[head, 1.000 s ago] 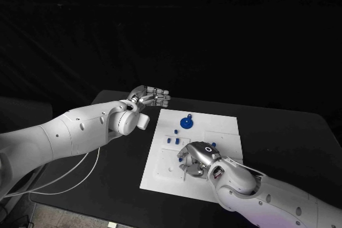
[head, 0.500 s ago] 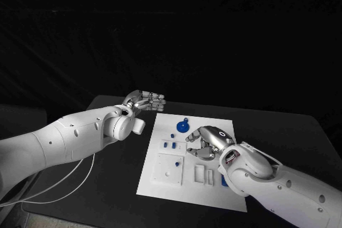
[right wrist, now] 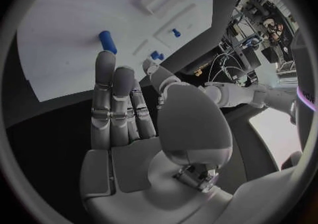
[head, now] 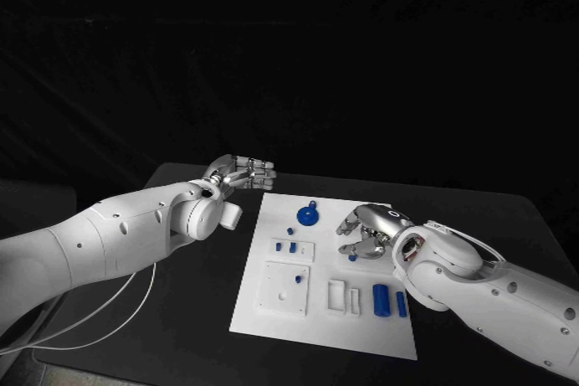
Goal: Assemble the parts on the task board
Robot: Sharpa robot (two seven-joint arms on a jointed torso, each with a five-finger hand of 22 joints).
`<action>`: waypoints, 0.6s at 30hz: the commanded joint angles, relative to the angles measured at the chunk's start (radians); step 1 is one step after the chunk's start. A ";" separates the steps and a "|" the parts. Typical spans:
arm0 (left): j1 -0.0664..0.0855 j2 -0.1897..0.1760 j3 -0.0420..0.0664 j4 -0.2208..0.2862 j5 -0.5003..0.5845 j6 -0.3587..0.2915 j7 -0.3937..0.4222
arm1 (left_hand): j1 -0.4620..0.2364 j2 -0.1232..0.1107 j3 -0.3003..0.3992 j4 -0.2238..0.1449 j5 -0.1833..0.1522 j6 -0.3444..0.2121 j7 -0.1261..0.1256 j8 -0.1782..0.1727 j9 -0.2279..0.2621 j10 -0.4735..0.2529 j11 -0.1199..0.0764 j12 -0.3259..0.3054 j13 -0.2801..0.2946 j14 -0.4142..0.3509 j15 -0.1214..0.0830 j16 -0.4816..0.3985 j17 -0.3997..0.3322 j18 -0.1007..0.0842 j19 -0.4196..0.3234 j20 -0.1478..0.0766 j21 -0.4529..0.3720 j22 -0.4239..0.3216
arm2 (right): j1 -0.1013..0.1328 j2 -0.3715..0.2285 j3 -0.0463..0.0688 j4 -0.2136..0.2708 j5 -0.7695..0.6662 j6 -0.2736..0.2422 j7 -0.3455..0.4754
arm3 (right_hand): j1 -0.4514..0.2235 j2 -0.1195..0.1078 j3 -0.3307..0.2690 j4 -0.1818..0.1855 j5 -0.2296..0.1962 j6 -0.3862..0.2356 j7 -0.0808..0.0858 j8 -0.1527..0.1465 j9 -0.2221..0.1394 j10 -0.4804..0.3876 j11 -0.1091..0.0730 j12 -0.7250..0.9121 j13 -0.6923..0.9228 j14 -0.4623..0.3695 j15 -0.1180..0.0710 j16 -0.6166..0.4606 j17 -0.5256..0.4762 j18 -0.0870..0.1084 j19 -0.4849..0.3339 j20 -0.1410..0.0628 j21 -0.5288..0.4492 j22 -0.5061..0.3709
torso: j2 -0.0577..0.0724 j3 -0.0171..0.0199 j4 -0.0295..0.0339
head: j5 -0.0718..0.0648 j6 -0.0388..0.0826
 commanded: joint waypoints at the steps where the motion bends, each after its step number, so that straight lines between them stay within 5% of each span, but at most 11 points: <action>1: 0.002 0.000 0.001 0.003 -0.004 0.010 0.010 | 0.004 0.004 0.001 0.005 -0.001 0.002 0.005 0.004 0.001 -0.005 0.000 0.002 0.000 -0.005 0.005 -0.003 0.001 0.004 0.005 0.004 0.003 -0.001 | 0.001 -0.002 0.001 -0.010 -0.042 0.084 -0.025 | 0.012 -0.003 -0.025 0.015 -0.023 -0.012 -0.004 0.003 -0.001 -0.018 0.003 0.001 0.000 -0.006 0.004 -0.002 -0.002 0.018 0.032 0.008 -0.009 -0.003 | 0.000 -0.0008 0.0010 | -0.001 -0.001; 12: 0.002 0.000 0.000 0.002 -0.005 0.018 0.009 | 0.003 0.004 0.001 0.005 -0.001 0.003 -0.002 0.004 0.001 -0.005 0.000 0.002 0.000 -0.007 0.005 -0.003 0.001 0.004 0.004 0.004 0.003 -0.003 | 0.000 0.003 0.000 -0.032 -0.066 0.167 -0.052 | 0.036 0.002 -0.057 0.051 -0.053 -0.017 -0.011 0.003 -0.001 -0.012 0.001 0.001 0.000 -0.008 0.004 -0.001 -0.007 0.015 0.032 0.010 -0.020 -0.004 | 0.000 0.0012 0.0000 | 0.000 -0.005; 18: 0.001 0.002 0.000 0.001 -0.006 0.021 0.009 | 0.003 0.004 0.001 0.005 -0.001 0.003 -0.002 0.004 0.001 -0.005 0.000 0.002 0.000 -0.007 0.005 -0.003 0.001 0.004 0.004 0.004 0.003 -0.003 | -0.003 0.009 0.000 -0.034 -0.080 0.145 -0.054 | 0.019 0.004 0.034 0.025 -0.074 -0.004 -0.006 0.003 -0.001 0.012 -0.005 0.001 -0.001 -0.006 0.000 -0.002 -0.009 0.013 0.035 0.005 -0.016 0.000 | 0.001 0.0009 0.0005 | -0.001 -0.006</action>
